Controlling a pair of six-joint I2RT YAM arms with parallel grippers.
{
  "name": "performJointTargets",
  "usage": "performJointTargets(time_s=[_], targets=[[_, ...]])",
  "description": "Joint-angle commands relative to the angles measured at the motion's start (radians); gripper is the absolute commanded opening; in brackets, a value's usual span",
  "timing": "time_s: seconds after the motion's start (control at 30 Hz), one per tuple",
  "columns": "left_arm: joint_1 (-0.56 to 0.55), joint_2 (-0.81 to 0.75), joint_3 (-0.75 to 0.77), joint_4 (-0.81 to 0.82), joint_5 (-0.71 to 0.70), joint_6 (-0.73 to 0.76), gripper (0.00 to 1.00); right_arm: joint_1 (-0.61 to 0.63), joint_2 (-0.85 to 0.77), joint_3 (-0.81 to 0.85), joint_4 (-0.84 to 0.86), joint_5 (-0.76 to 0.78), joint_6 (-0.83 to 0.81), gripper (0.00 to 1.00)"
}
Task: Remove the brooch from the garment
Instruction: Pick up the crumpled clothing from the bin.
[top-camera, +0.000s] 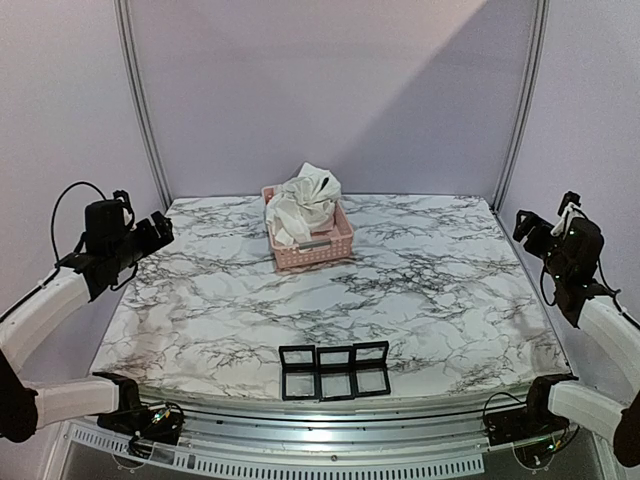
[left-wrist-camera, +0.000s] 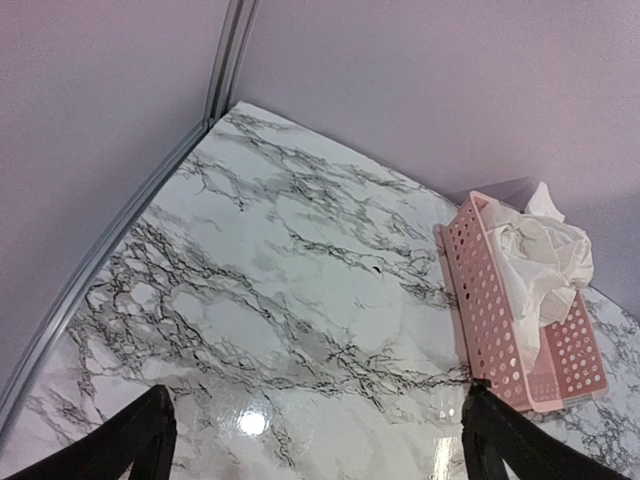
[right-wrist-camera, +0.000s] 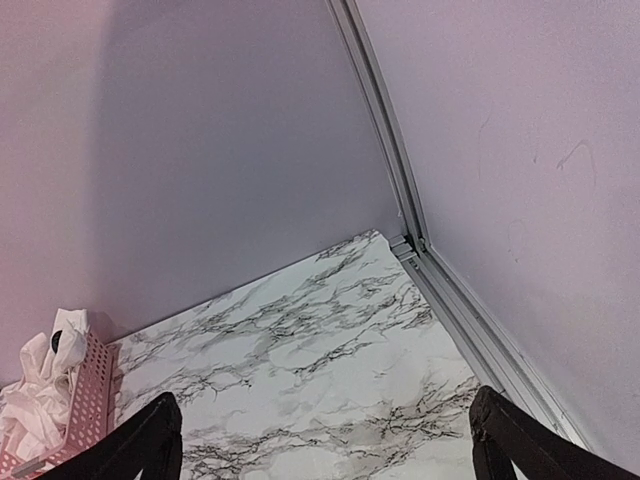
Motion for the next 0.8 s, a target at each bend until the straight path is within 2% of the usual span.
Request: performJointTargets(time_s=[0.0,0.17,0.3,0.37,0.53,0.77], targets=[[0.006,-0.023,0.07,-0.124,-0.039,-0.066,0.99,-0.001,-0.044,0.032,-0.057,0.006,-0.009,0.99],[0.01,-0.016,0.215,-0.278,-0.075,-0.033,1.0,-0.001,-0.08,0.055,-0.099,0.001,-0.029,0.99],[-0.017,0.026,0.306,-0.267,-0.003,0.041,0.99,-0.001,-0.09,0.086,-0.127,-0.045,-0.008,0.99],[-0.068,0.075,0.363,-0.26,0.032,0.079,0.99,-0.001,-0.07,0.122,-0.164,-0.118,-0.005,0.99],[-0.243,0.255,0.546,-0.296,0.001,0.139,0.99,0.02,0.036,0.22,-0.241,-0.331,0.008,0.99],[-0.444,0.541,0.768,-0.238,-0.032,0.17,1.0,0.164,0.143,0.245,-0.247,-0.372,0.044,0.99]])
